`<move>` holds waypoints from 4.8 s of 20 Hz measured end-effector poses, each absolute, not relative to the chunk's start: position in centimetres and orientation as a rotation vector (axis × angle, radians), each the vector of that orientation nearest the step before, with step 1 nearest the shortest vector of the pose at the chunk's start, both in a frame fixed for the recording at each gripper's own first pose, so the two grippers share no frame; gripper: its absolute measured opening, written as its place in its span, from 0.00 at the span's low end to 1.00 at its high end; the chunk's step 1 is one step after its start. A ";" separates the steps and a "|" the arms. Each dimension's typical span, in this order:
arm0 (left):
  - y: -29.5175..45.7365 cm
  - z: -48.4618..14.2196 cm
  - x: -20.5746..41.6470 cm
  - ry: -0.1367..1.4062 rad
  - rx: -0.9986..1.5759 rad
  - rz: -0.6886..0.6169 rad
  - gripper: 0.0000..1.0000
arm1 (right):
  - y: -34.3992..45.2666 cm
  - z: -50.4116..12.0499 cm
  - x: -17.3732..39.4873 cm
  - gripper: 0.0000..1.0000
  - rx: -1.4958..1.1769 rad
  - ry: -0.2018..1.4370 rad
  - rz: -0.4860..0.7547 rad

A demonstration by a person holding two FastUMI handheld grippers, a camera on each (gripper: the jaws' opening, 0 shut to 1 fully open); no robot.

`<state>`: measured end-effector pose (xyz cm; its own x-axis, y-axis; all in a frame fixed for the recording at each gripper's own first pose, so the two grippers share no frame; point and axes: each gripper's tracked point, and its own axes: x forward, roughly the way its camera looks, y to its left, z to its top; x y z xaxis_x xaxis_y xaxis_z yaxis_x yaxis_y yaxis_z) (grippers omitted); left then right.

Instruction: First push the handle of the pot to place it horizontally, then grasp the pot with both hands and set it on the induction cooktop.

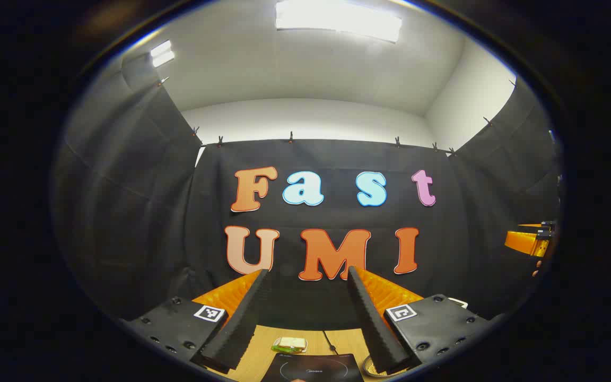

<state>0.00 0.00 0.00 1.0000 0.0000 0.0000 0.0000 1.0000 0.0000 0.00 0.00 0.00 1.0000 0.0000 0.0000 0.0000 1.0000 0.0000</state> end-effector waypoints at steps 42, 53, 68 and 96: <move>1.6 -5.0 2.3 0.063 0.014 0.031 0.94 | 8.4 -30.3 -4.5 0.46 0.149 0.933 0.265; 3.1 -6.1 2.0 0.078 0.004 0.053 0.94 | 10.5 -38.1 -9.2 0.18 0.172 1.221 0.277; 4.7 -8.1 1.8 0.125 0.001 0.084 0.94 | 11.8 -44.8 -12.8 0.01 0.226 1.470 0.269; 2.2 -13.6 3.8 0.254 0.014 0.025 0.95 | -0.7 -46.9 -12.1 0.00 0.226 1.525 -0.012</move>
<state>3.82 2.17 -13.56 0.9677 0.0269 -0.2508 -0.0233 0.9996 0.0172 -12.08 -0.71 -46.92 0.0498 0.1332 -0.9898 0.1484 0.9791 0.1393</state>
